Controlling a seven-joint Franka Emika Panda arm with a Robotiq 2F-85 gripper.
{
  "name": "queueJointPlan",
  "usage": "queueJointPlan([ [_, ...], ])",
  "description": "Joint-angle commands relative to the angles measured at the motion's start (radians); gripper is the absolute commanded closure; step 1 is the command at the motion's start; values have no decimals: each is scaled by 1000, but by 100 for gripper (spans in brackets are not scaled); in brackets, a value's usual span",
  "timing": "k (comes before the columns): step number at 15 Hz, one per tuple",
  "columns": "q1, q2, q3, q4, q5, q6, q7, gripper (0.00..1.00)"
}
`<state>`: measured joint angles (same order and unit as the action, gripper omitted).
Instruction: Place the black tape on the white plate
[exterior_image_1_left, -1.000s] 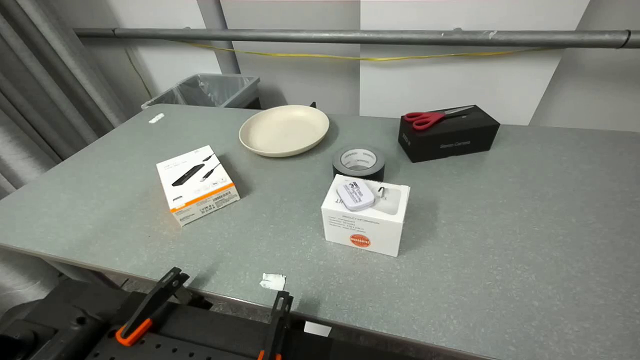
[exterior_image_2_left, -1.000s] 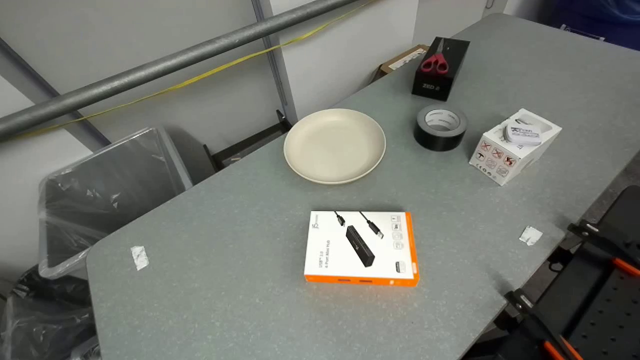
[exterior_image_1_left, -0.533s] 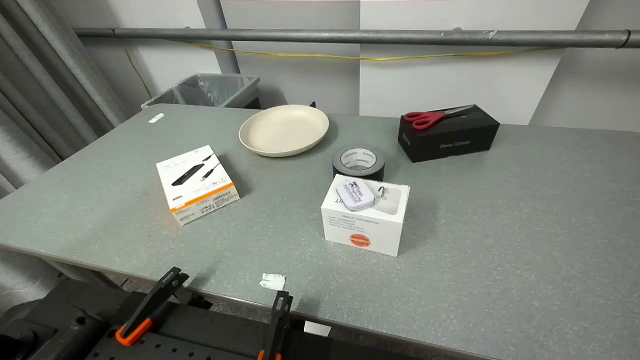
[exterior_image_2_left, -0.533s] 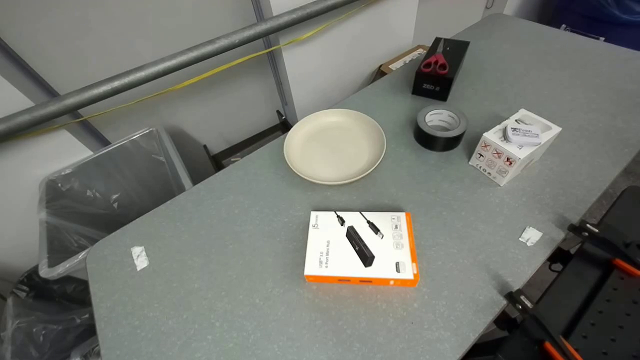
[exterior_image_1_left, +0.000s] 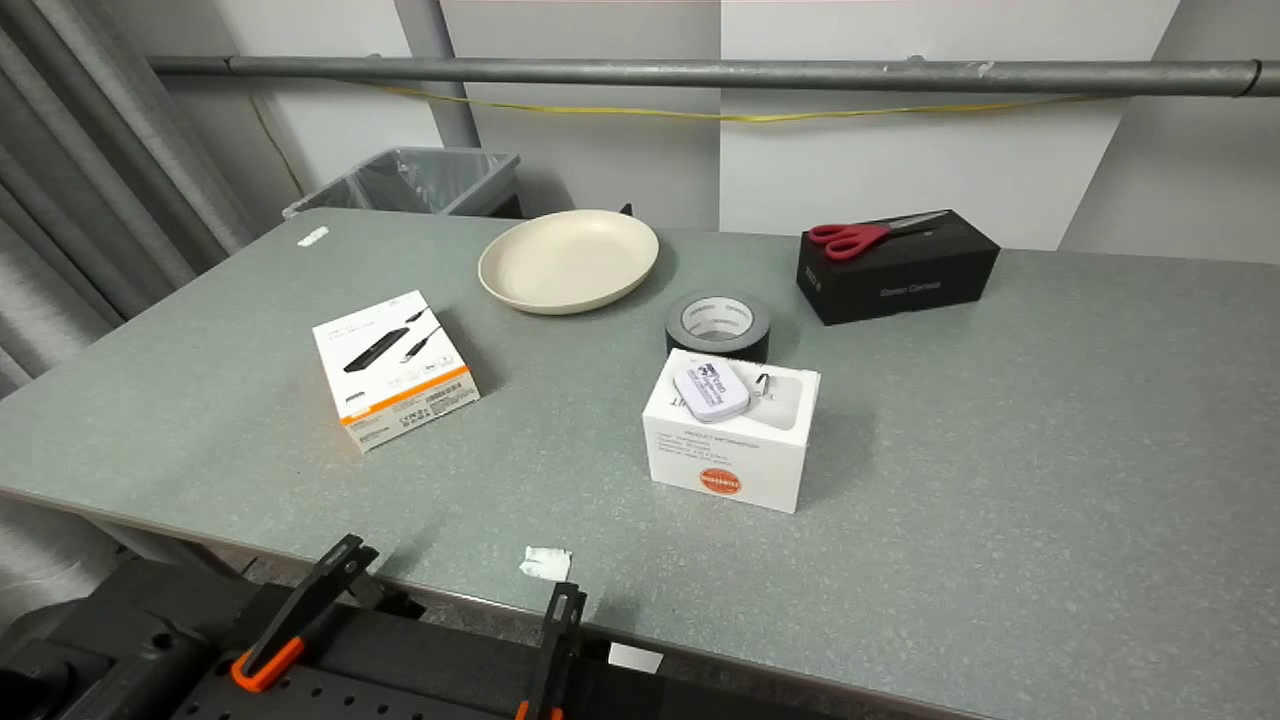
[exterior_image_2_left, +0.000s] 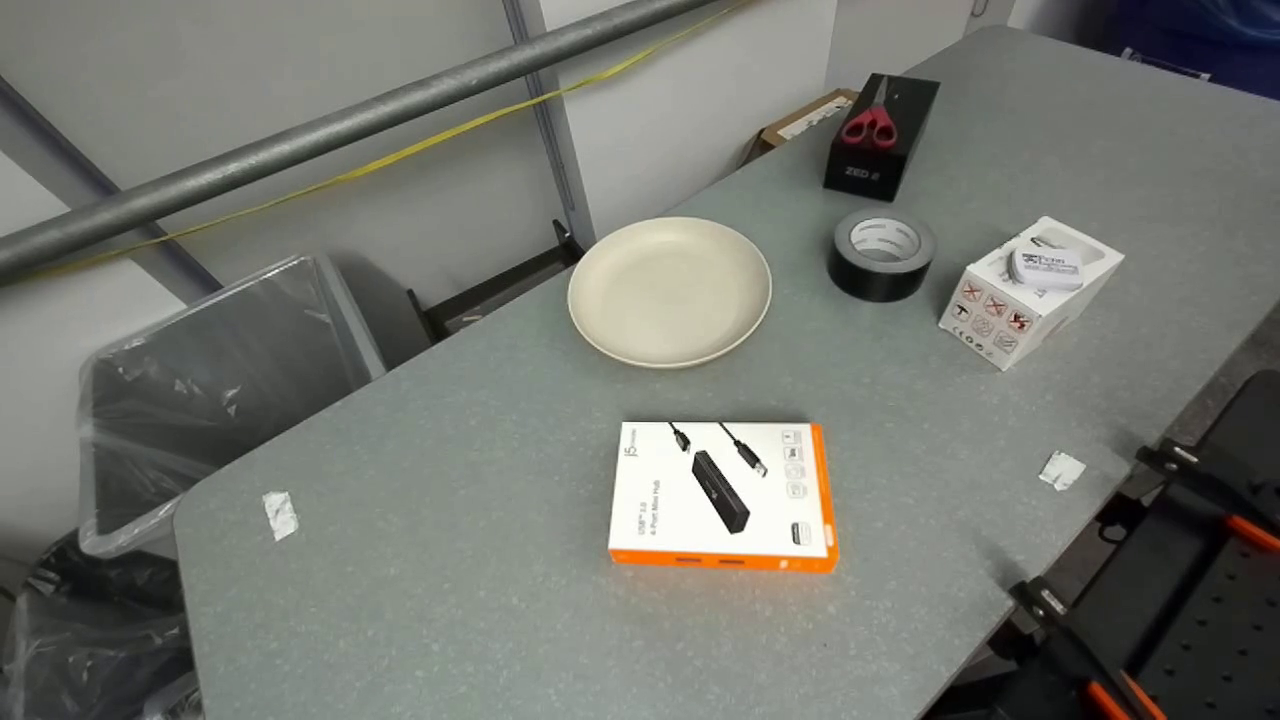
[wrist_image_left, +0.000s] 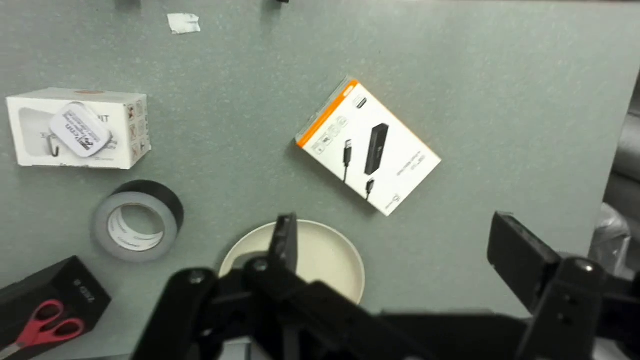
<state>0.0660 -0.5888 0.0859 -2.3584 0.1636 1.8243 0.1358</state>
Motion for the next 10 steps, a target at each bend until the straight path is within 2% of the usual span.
queueJointPlan([
  [1, -67, 54, -56, -25, -18, 107, 1, 0],
  [3, -80, 71, -85, -21, 5, 107, 2, 0],
  [10, -73, 70, -70, -23, -8, 92, -1, 0],
])
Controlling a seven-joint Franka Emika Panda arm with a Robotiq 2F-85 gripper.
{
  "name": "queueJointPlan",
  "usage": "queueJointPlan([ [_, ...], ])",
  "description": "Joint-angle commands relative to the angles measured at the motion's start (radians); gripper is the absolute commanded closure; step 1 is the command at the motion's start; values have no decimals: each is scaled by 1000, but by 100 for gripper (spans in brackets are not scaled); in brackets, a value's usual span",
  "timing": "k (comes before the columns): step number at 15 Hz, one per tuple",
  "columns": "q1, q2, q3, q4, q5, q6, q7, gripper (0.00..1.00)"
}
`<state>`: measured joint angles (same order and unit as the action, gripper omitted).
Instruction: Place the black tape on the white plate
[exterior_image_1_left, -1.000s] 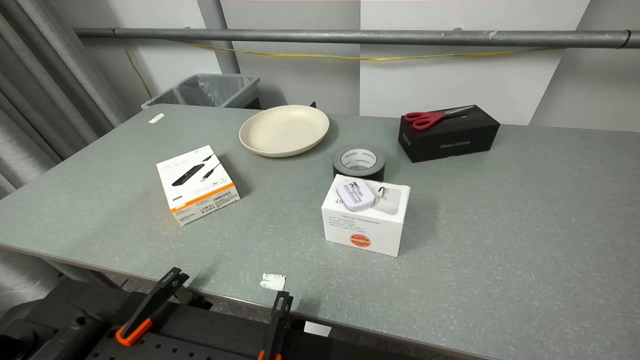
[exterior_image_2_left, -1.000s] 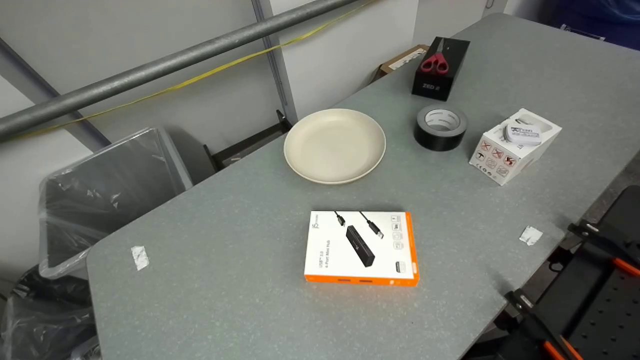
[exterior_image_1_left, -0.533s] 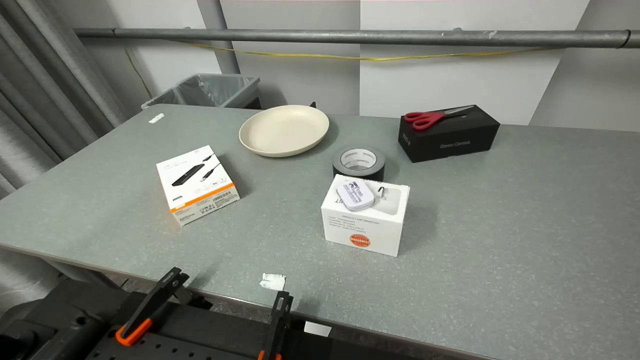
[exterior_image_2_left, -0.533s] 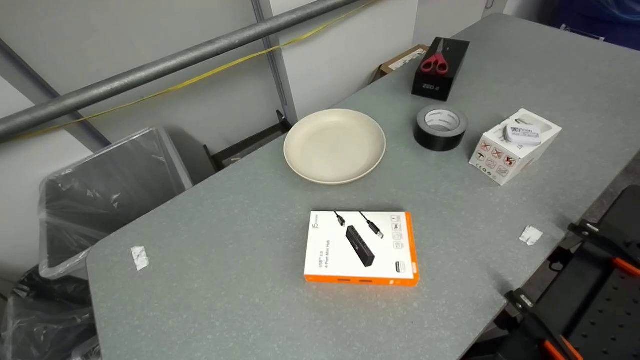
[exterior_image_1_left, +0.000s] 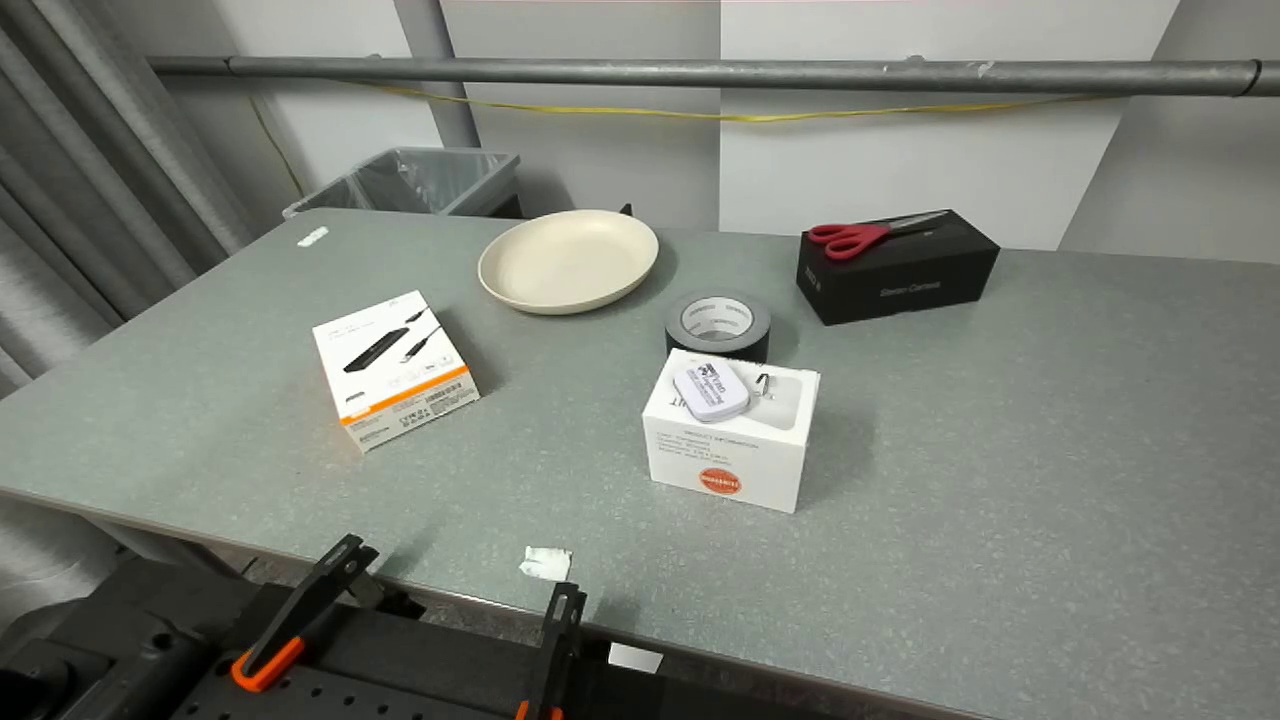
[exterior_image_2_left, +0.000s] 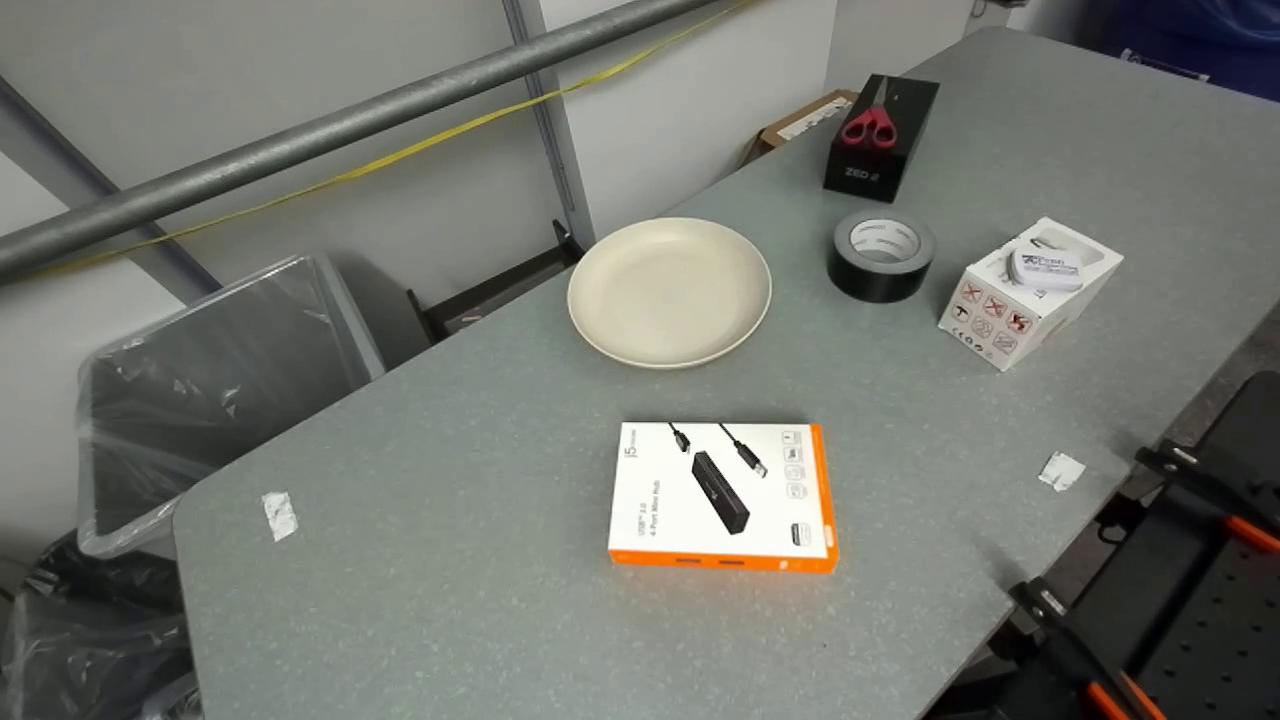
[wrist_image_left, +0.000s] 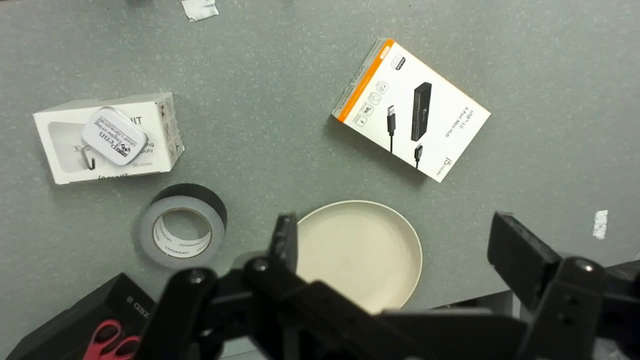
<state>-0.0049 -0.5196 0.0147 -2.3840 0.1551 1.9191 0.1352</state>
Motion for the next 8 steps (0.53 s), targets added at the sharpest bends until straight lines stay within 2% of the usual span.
queueJointPlan([
  [1, -2, 0, 1, 2, 0, -3, -1, 0],
  [4, -38, 92, -3, -10, -17, 139, 45, 0],
  [8, -103, 305, -32, -9, -52, 360, 115, 0],
])
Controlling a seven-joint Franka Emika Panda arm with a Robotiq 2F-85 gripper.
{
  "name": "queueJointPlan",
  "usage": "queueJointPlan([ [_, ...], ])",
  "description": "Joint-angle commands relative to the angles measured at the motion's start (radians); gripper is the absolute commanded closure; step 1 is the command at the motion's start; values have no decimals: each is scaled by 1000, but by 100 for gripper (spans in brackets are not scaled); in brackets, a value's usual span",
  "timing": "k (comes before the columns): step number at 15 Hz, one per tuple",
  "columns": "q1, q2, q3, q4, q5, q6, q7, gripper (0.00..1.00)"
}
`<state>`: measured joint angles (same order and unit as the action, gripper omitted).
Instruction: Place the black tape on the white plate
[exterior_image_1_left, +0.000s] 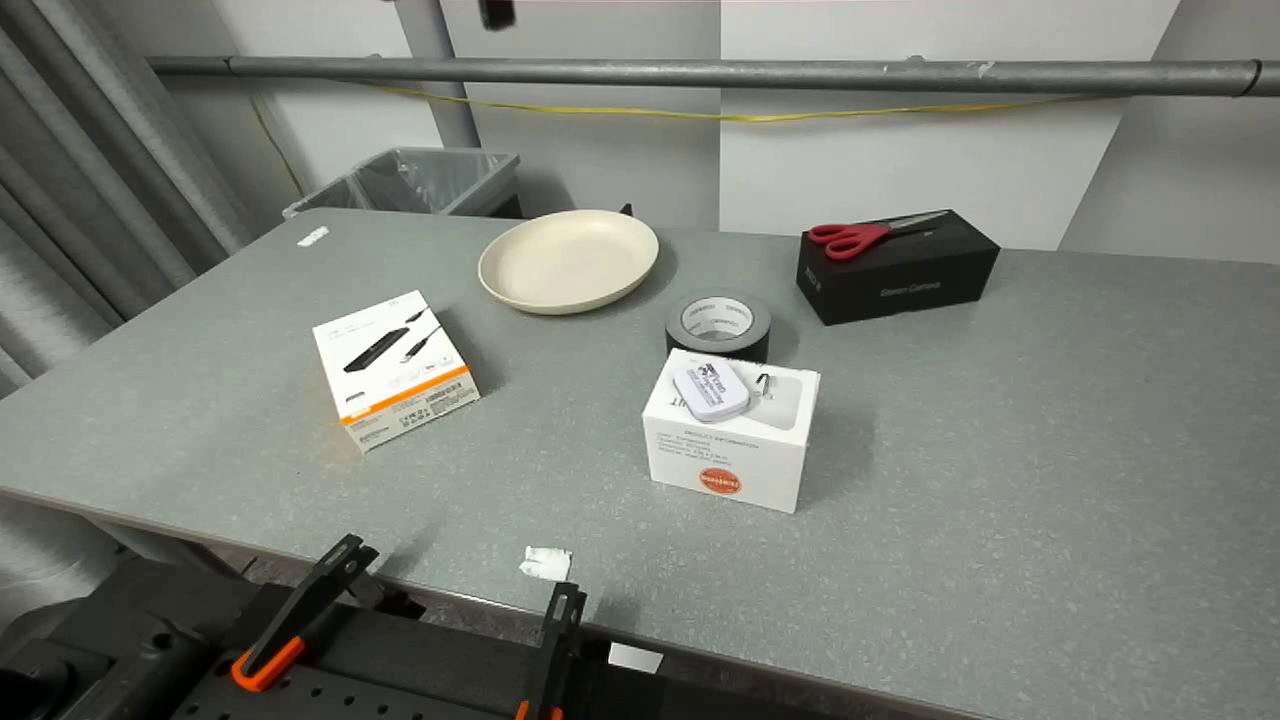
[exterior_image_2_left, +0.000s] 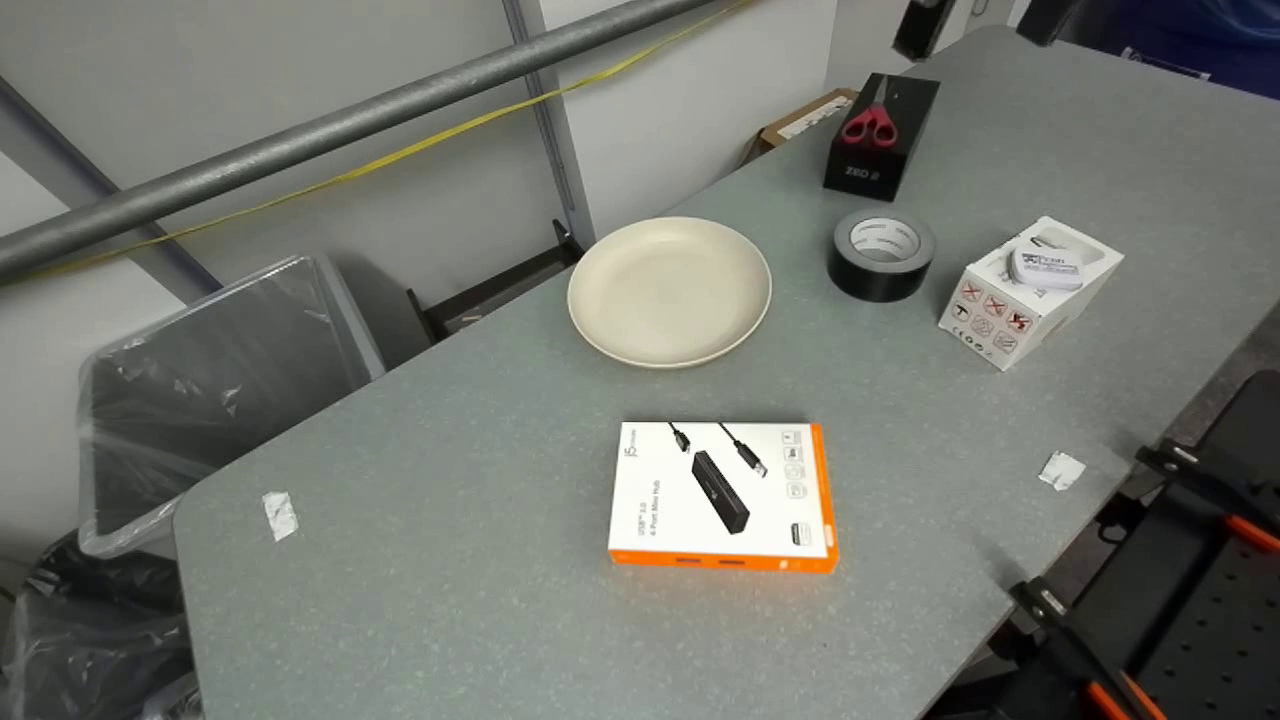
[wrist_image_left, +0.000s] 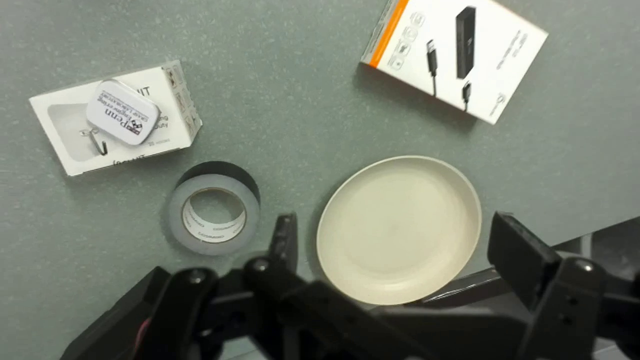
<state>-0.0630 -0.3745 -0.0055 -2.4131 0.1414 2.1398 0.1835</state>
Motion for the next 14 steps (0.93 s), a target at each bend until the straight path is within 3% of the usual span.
queueJointPlan([
  [1, -59, 222, -20, 28, -51, 194, 91, 0],
  [5, -83, 451, -55, 65, -123, 415, 241, 0],
  [7, -68, 520, -87, 99, -147, 419, 297, 0],
  [8, -63, 520, -92, 120, -96, 357, 256, 0],
  [9, -57, 485, -96, 56, -106, 409, 231, 0],
  [14, -42, 547, -110, 108, -135, 425, 280, 0],
])
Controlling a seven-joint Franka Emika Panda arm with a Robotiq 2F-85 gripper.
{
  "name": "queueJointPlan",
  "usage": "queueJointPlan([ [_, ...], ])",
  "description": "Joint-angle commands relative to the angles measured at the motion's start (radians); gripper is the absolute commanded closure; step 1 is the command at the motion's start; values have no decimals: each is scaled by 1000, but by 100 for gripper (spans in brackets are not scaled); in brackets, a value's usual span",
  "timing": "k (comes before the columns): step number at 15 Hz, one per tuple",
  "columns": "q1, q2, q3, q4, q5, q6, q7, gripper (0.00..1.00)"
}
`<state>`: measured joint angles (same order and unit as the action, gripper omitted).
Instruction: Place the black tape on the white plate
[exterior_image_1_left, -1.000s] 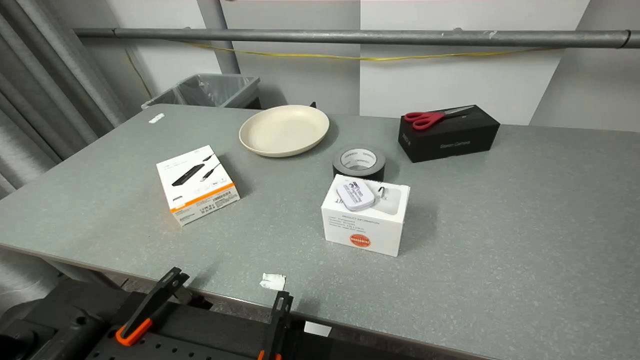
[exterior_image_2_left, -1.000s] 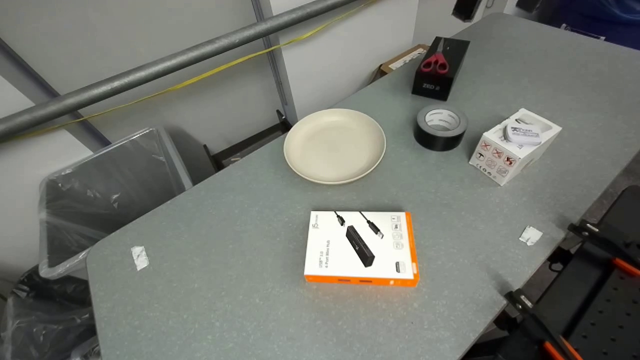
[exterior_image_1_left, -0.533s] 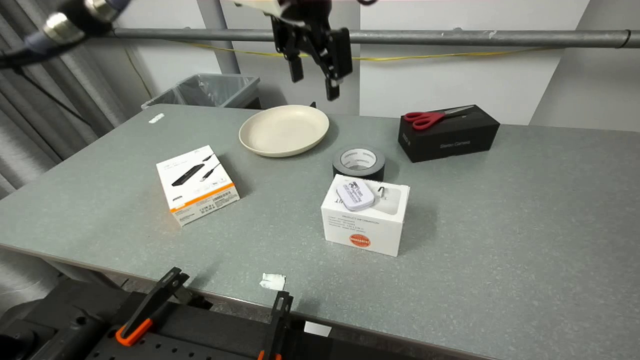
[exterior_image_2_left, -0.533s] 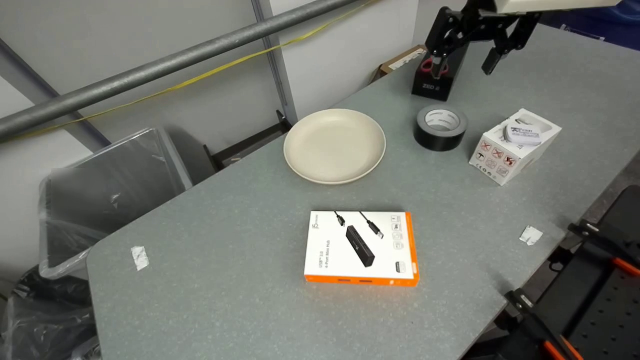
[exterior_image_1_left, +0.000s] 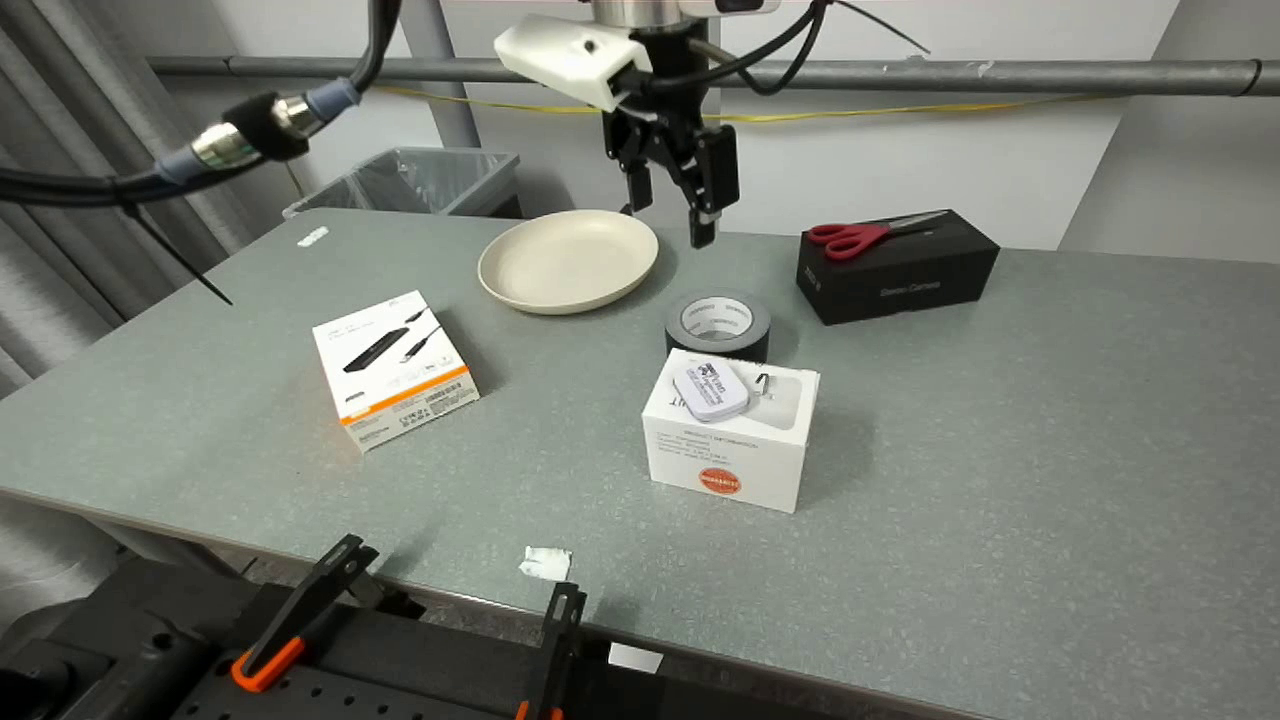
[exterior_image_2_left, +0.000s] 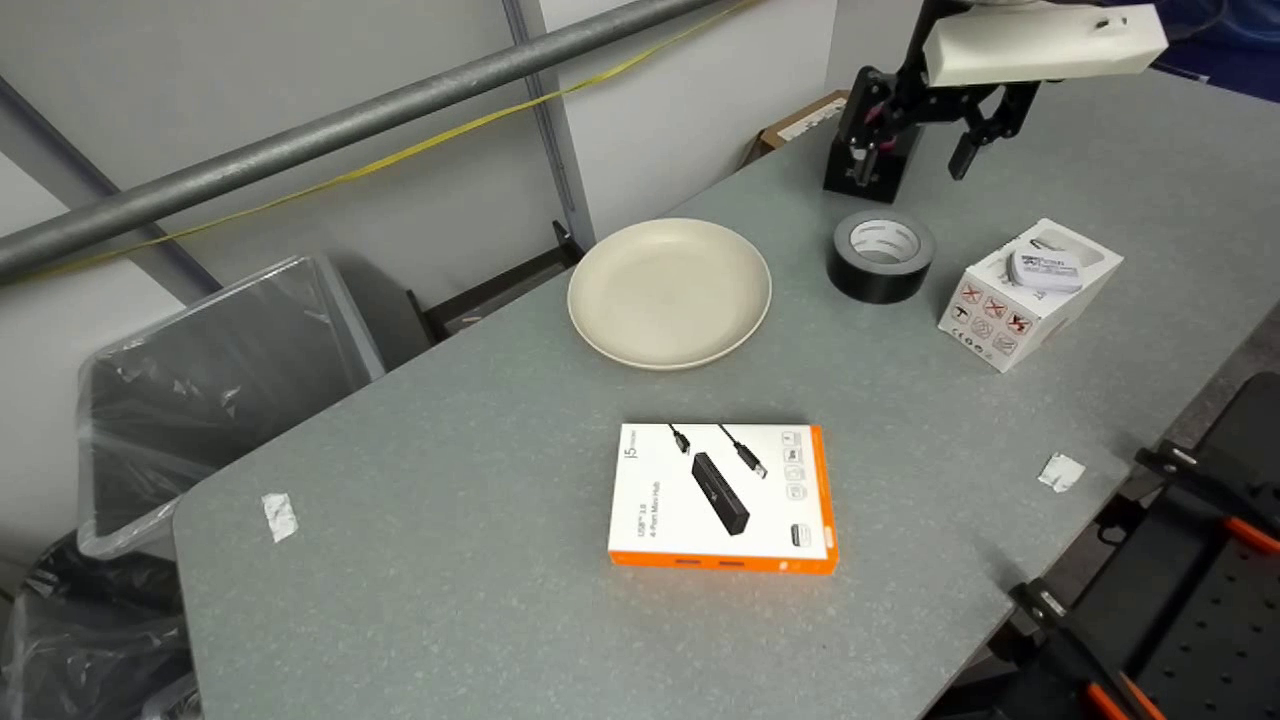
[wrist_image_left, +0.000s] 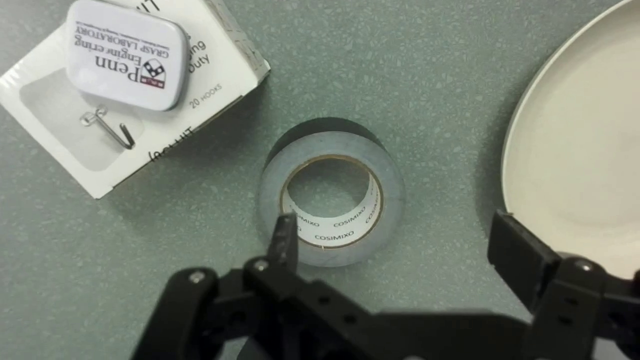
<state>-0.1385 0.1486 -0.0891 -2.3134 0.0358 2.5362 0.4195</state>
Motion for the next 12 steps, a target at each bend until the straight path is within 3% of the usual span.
queueJointPlan([
  [1, 40, 55, -28, 23, -38, 47, 61, 0],
  [12, 156, 379, -119, 199, -10, 159, 234, 0],
])
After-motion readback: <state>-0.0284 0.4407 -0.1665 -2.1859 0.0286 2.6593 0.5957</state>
